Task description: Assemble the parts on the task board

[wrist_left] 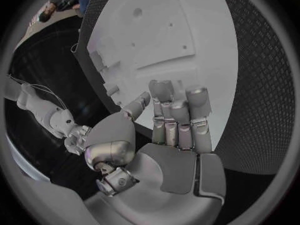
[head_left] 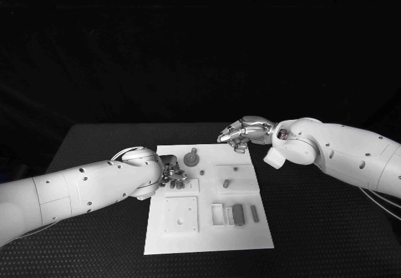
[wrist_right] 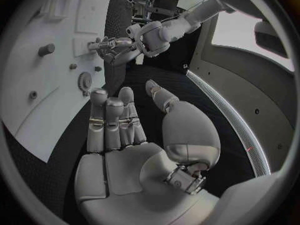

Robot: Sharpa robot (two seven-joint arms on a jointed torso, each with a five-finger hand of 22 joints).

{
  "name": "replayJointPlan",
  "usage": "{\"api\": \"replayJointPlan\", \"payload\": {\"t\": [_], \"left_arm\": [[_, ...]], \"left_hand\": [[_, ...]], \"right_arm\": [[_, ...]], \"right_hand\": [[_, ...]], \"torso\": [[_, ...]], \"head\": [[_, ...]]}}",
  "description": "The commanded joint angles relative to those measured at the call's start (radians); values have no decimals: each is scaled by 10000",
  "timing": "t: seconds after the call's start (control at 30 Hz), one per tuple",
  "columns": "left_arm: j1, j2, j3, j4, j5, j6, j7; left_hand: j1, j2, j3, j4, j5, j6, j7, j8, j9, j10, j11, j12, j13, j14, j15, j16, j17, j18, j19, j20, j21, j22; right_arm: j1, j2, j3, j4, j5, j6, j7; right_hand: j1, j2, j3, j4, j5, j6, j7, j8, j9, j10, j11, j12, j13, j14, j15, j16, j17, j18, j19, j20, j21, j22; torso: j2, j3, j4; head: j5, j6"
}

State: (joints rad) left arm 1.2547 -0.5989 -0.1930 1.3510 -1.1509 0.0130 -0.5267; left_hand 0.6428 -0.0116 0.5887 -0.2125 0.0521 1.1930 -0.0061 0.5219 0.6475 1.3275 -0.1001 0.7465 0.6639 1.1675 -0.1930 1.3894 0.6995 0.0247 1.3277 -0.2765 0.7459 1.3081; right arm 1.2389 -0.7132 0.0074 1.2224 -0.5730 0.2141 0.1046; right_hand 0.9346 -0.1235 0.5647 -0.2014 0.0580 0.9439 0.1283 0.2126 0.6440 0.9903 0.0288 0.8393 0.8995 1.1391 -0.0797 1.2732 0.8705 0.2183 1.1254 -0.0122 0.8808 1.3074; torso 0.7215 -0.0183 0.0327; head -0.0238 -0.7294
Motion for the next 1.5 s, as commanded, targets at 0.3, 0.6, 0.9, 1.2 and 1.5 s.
{"api": "replayJointPlan", "payload": {"t": [0.3, 0.6, 0.9, 1.2, 1.5], "left_arm": [[1, -134, 53, 76, 161, -309, 228], [0, -399, 490, 122, 659, -341, 241], [54, -901, 652, 300, 1394, -436, 178], [68, -1289, 644, 424, 2340, -501, 143], [66, -1661, 606, 694, 3002, -1126, 1434]], "left_hand": [[-85, 75, -410, -194, 45, -43, 21, 9, 16, -69, -27, 64, 4, -22, -110, 31, -12, 492, -85, -15, 21, 186], [-79, 16, -447, -208, 34, -57, 23, -3, 13, -78, -28, 57, -2, -28, -114, 22, -18, 502, -94, -18, 10, 179], [174, -41, -464, -386, 36, -990, 457, -684, -87, -740, 343, -389, -301, -469, 223, -601, -418, 462, -578, 103, -551, -57], [631, 343, -343, -704, 204, -1821, 825, -1516, -411, -1002, 659, -499, -477, -593, 521, -831, -721, 494, -710, 362, -913, -222], [1353, -433, -182, -707, 301, -2835, 1439, -2242, -801, -2297, 1274, -1274, -978, -1729, 1172, -1766, -1344, 434, -1860, 994, -1966, -677]], "right_arm": [[-2, 4, 2, -30, -16, 103, 63], [-2, 9, 1, -48, -226, -145, -61], [-2, -13, 0, 23, -920, -649, -341], [-4, -17, -1, 343, -1894, -1043, -609], [-7, -39, -4, 570, -2580, -1271, -710]], "right_hand": [[-75, -15, 7, 9, -38, -6, 88, -46, 12, -56, -15, 68, -21, -61, -10, -52, -10, 435, -38, -62, -60, 182], [-17, 14, 42, -11, -37, -109, 112, -101, -9, -62, 3, 95, -40, -54, 5, -41, -8, 435, -28, -70, -57, 185], [69, 115, 82, -43, -37, -112, 117, -99, -6, -60, 8, 128, -55, -42, 11, -26, -6, 435, -12, -77, -48, 189], [310, 291, 113, -261, -38, -328, 172, -203, -38, -51, 53, 203, -86, 0, 51, -2, -7, 435, 27, -94, -23, 193], [445, 377, 123, -407, -38, -347, 180, -204, -34, -44, 61, 241, -109, 22, 58, 1, -14, 435, 45, -96, -14, 192]], "torso": [[1, -2, 1], [-3, -1, 3], [-1, -3, 11], [1, -7, 9], [-3, -6, 8]], "head": [[-13, 21], [-14, 72], [-31, 93], [-23, 102], [-12, 107]]}}
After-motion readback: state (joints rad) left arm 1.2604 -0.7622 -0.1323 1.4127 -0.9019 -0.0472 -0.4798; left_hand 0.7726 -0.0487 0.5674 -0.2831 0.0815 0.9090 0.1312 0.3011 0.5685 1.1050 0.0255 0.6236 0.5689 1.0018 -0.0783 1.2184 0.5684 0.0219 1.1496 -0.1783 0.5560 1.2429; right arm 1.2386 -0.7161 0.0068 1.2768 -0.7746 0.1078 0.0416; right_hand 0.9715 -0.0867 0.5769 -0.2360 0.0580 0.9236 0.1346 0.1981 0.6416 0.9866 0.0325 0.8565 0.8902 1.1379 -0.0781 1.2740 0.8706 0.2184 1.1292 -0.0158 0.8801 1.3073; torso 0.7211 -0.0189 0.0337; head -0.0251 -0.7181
